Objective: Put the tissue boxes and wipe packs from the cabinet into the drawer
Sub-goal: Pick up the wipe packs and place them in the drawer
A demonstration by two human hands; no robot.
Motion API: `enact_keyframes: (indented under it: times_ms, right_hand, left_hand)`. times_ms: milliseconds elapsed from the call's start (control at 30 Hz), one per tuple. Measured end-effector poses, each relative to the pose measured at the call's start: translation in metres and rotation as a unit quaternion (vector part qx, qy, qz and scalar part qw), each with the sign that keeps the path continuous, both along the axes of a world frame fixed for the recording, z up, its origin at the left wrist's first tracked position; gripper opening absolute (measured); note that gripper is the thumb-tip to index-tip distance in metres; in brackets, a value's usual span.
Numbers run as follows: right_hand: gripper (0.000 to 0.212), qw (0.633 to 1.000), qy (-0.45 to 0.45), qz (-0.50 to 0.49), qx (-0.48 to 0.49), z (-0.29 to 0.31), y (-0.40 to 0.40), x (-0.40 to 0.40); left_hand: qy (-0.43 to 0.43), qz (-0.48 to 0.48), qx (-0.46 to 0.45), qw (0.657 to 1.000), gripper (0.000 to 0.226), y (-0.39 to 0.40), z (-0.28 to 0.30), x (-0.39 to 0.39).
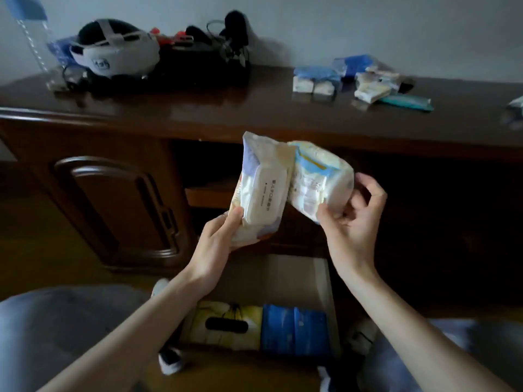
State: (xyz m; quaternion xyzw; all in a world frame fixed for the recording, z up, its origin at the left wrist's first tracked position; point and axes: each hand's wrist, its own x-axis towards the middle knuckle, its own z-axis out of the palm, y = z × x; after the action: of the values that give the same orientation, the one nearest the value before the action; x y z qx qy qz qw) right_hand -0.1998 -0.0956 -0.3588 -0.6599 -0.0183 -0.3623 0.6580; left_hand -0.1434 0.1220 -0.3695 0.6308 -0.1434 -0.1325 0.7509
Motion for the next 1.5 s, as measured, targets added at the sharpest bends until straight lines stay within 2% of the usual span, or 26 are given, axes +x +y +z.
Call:
enact_keyframes:
  times_ms: [67,133,200,267,300,400,500,600,667,733,800,900,933,1033,1100,1133,1200,1233,1267,1333,1367,1433,1467,1500]
  right_hand:
    - [0.076,0.995,0.087,0.033,-0.037,-0.035,-0.009,-0.021]
    - [0.059,0.970,0.215,0.050,-0.104,-0.073,-0.016,-0.030]
    - [0.043,0.917,0.370,0.048,-0.145,-0.117,-0.021,-0.026]
    - [0.042,0.858,0.501,0.045,-0.109,-0.158,-0.025,-0.021]
    - [0.042,0.843,0.530,0.045,-0.083,-0.175,-0.027,-0.020]
    - [0.042,0.845,0.534,0.025,-0.009,-0.207,-0.033,-0.012]
    - [0.045,0.864,0.500,-0.001,0.065,-0.221,-0.038,0.003]
    - [0.046,0.862,0.494,-0.037,0.111,-0.237,-0.042,0.019]
    - [0.046,0.842,0.533,-0.046,0.062,-0.250,-0.047,0.023]
    - [0.049,0.817,0.569,-0.052,-0.080,-0.263,-0.054,0.020]
    - [0.051,0.796,0.573,-0.062,-0.186,-0.270,-0.059,0.019]
    - [0.051,0.765,0.570,-0.083,-0.288,-0.274,-0.064,0.025]
    - [0.053,0.769,0.556,-0.090,-0.302,-0.275,-0.065,0.026]
    - [0.058,0.835,0.471,-0.086,-0.272,-0.266,-0.062,0.032]
    - [0.058,0.855,0.407,-0.066,-0.315,-0.255,-0.056,0.034]
    - [0.056,0.848,0.379,-0.052,-0.366,-0.252,-0.052,0.033]
    - [0.048,0.803,0.362,-0.007,-0.474,-0.257,-0.039,0.030]
    - [0.046,0.784,0.385,0.027,-0.486,-0.263,-0.031,0.027]
    - [0.046,0.781,0.426,0.063,-0.452,-0.270,-0.021,0.024]
    - [0.041,0.805,0.492,0.120,-0.310,-0.280,-0.006,0.021]
    - [0.039,0.817,0.498,0.126,-0.262,-0.284,-0.005,0.023]
    - [0.039,0.816,0.500,0.122,-0.265,-0.284,-0.012,0.032]
    - [0.042,0.798,0.504,0.116,-0.310,-0.284,-0.019,0.038]
    - [0.046,0.764,0.515,0.110,-0.372,-0.286,-0.027,0.044]
  left_hand:
    - [0.060,0.018,0.008,0.998,0.040,0.016,-0.034,-0.014]
    - [0.103,0.054,0.055,0.992,0.040,0.023,-0.067,-0.022]
    - [0.154,0.083,0.133,0.976,0.040,0.017,-0.105,-0.028]
    - [0.236,0.103,0.203,0.945,0.036,0.005,-0.140,-0.036]
    - [0.280,0.111,0.228,0.926,0.035,0.001,-0.157,-0.039]
    - [0.347,0.155,0.263,0.887,0.034,0.004,-0.190,-0.038]
    - [0.345,0.176,0.274,0.880,0.030,0.015,-0.202,-0.032]
    - [0.347,0.185,0.266,0.880,0.028,0.018,-0.203,-0.036]
    - [0.335,0.162,0.280,0.885,0.033,0.016,-0.204,-0.040]
    - [0.333,0.145,0.284,0.888,0.038,0.016,-0.204,-0.044]
    - [0.329,0.139,0.281,0.891,0.038,0.016,-0.204,-0.044]
    - [0.323,0.147,0.288,0.889,0.032,0.015,-0.204,-0.043]
    - [0.325,0.149,0.289,0.888,0.031,0.015,-0.204,-0.043]
    - [0.332,0.150,0.291,0.885,0.032,0.016,-0.206,-0.044]
    - [0.335,0.150,0.293,0.883,0.033,0.016,-0.207,-0.042]
    - [0.333,0.149,0.294,0.883,0.032,0.015,-0.206,-0.042]
    - [0.326,0.148,0.294,0.886,0.031,0.015,-0.207,-0.041]
    - [0.324,0.147,0.291,0.888,0.030,0.015,-0.208,-0.041]
    - [0.323,0.145,0.289,0.890,0.030,0.015,-0.208,-0.041]
    - [0.320,0.139,0.288,0.892,0.031,0.015,-0.208,-0.042]
    - [0.317,0.136,0.292,0.892,0.032,0.015,-0.207,-0.042]
    - [0.311,0.135,0.301,0.891,0.033,0.015,-0.206,-0.043]
    - [0.312,0.134,0.302,0.891,0.034,0.015,-0.207,-0.043]
    - [0.316,0.132,0.300,0.890,0.035,0.016,-0.207,-0.043]
